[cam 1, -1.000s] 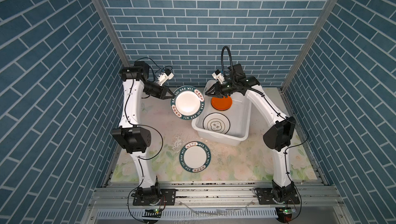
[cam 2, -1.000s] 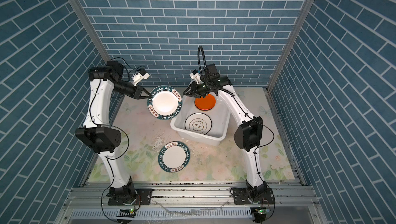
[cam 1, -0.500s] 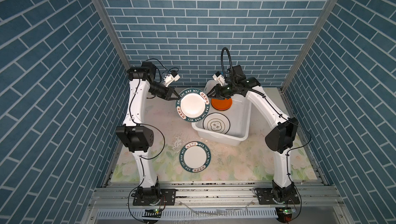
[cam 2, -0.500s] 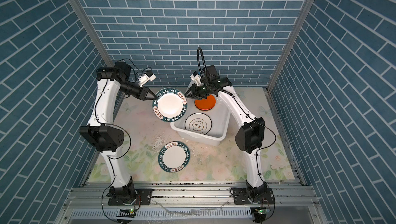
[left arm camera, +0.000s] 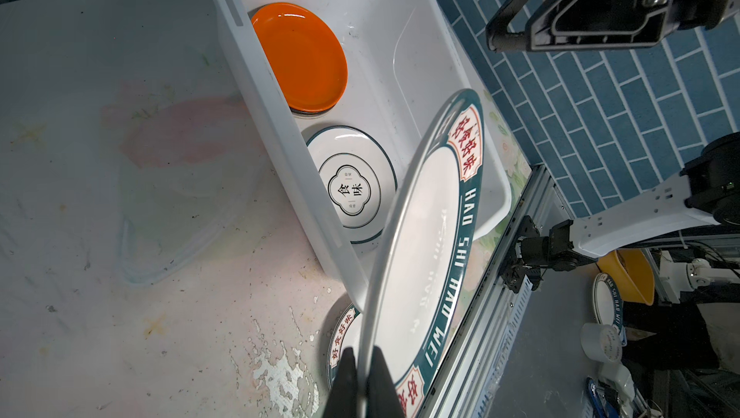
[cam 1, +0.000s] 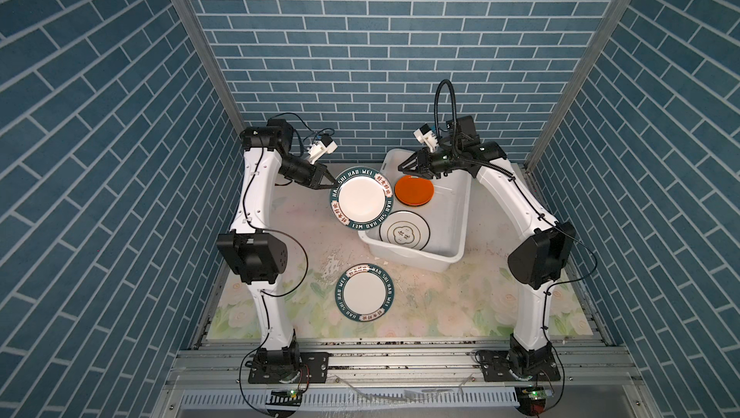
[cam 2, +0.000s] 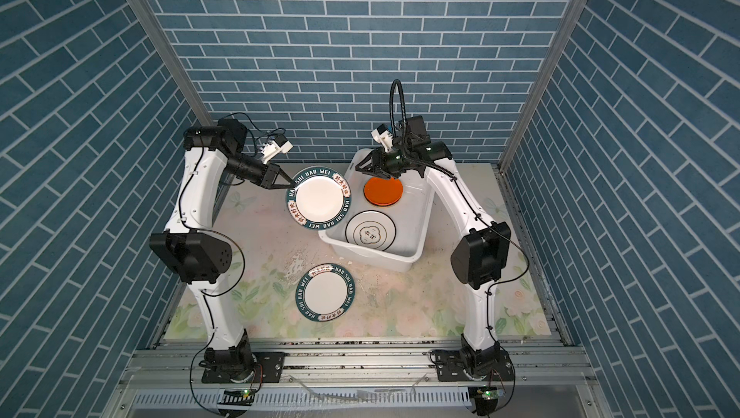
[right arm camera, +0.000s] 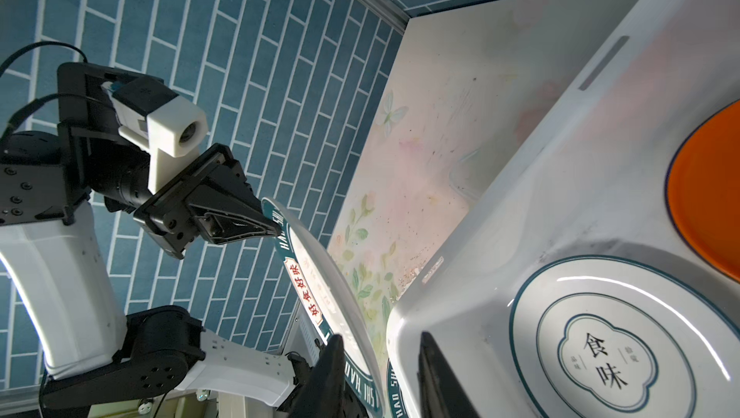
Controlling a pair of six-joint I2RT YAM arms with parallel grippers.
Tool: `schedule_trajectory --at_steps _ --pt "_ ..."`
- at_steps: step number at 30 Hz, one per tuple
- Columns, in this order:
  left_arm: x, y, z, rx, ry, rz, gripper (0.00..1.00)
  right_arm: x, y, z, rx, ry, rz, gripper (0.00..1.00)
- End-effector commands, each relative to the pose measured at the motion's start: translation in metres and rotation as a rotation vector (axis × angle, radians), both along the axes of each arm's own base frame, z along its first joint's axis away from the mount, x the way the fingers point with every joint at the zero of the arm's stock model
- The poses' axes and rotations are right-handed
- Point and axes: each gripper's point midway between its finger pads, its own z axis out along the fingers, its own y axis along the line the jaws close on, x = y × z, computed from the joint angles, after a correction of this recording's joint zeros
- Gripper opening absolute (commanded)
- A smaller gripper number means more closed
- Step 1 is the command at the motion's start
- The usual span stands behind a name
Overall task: Place the plates into the plastic bin on the countertop
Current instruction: 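Carry the plate toward the bin while the right gripper moves to meet it, then grasp the plate rim with the right gripper and open the left gripper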
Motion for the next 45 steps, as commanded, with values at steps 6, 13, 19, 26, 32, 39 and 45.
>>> schedule_trajectory --at_steps 6,13,19,26,32,39,45 --pt "-0.035 -0.013 0.006 -0.077 0.168 -0.028 0.0 -0.025 0.013 0.02 0.038 -0.005 0.077 0.3" --pt "-0.036 -0.018 0.007 -0.106 0.182 -0.037 0.0 -0.033 0.012 0.006 -0.036 -0.01 0.088 0.29" --pt "-0.037 -0.023 0.009 -0.13 0.186 -0.047 0.0 -0.037 0.017 0.001 -0.044 0.002 0.102 0.27" --pt "-0.037 -0.027 0.011 -0.155 0.198 -0.049 0.0 -0.042 0.019 0.0 -0.051 0.001 0.113 0.2" --pt "-0.039 -0.029 0.013 -0.177 0.207 -0.051 0.0 -0.043 0.019 -0.001 -0.053 0.004 0.116 0.17" --pt "-0.04 -0.029 0.011 -0.173 0.214 -0.052 0.0 -0.044 0.019 -0.005 -0.05 0.009 0.116 0.04" --pt "-0.042 -0.03 0.009 -0.156 0.219 -0.054 0.18 -0.042 0.02 -0.006 -0.046 0.003 0.111 0.0"
